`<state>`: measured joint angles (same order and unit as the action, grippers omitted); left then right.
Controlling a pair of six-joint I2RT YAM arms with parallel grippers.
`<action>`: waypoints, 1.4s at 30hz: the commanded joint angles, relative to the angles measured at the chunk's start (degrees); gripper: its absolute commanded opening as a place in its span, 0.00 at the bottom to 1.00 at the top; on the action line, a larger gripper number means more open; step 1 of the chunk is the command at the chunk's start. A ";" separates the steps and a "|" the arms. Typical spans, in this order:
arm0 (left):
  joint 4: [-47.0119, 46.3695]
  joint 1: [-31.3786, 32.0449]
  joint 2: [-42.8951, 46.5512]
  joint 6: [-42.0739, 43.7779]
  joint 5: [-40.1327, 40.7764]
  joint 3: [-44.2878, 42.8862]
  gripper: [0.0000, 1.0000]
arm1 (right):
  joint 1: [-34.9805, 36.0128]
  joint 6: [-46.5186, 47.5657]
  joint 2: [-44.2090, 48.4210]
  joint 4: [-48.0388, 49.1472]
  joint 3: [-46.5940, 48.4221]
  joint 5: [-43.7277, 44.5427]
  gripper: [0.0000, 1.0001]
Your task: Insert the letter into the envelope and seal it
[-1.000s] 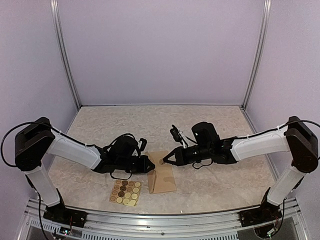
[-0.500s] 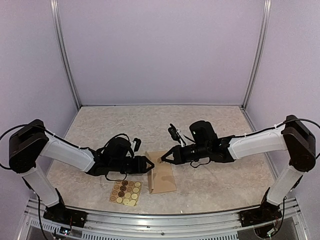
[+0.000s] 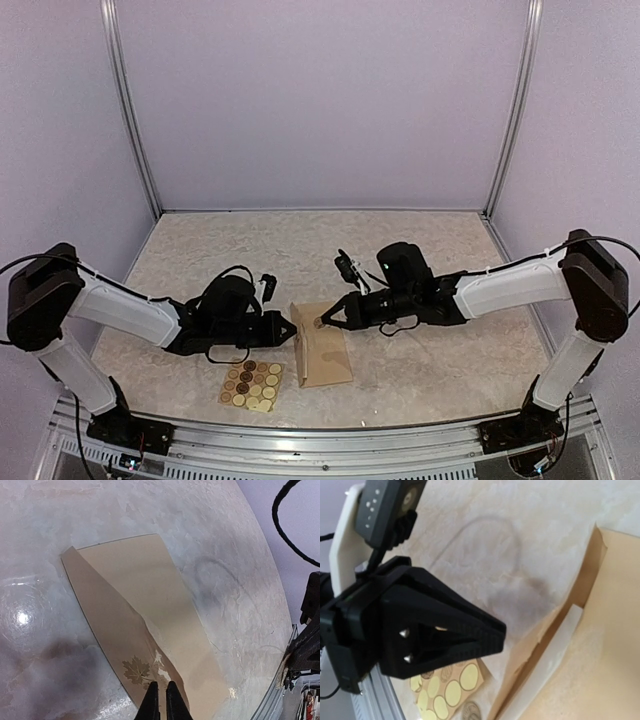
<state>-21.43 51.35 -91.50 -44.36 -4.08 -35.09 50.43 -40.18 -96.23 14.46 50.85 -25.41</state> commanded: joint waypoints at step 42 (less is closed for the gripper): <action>-1.53 0.92 -13.36 0.29 -3.80 -4.74 0.00 | -0.79 -3.02 -13.33 -1.33 5.48 1.76 0.00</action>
<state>-24.40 51.92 -103.85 -44.10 -7.77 -39.70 50.43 -43.00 -108.16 14.28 55.33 -25.19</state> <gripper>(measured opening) 0.002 0.003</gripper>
